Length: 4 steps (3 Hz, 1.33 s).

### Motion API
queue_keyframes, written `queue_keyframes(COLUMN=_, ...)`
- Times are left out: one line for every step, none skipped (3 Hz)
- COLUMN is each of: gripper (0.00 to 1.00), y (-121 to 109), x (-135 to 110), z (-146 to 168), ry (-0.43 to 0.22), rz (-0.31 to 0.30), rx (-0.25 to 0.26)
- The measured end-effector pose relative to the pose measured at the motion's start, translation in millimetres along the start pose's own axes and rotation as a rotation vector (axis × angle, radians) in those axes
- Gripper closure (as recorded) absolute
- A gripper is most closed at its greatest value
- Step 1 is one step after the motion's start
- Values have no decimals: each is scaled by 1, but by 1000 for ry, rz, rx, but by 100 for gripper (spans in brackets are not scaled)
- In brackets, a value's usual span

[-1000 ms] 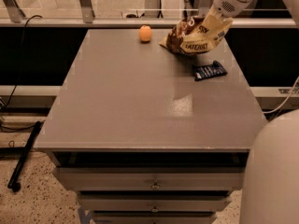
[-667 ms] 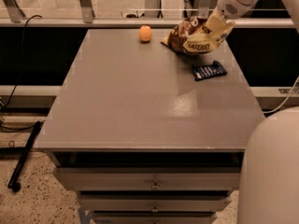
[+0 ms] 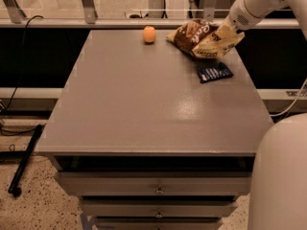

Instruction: Move brown chip bag near rxbar blueberry

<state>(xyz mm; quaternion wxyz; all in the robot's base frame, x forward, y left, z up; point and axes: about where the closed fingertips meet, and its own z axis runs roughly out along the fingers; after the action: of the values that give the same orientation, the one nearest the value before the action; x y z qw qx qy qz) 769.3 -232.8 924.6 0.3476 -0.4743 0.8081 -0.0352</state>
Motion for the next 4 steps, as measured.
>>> queue_keyframes(gripper=85, y=-1, x=15, z=6, ry=-5, rz=17, rx=-5)
queue_keyframes(gripper=61, y=1, x=25, z=10, ry=-7, rz=31, rx=-15)
queue_keyframes(gripper=39, y=6, x=29, z=16, ry=-11, rz=39, rx=-37)
queue_keyframes(gripper=15, y=13, x=24, z=20, ry=-23, rz=33, rx=-61)
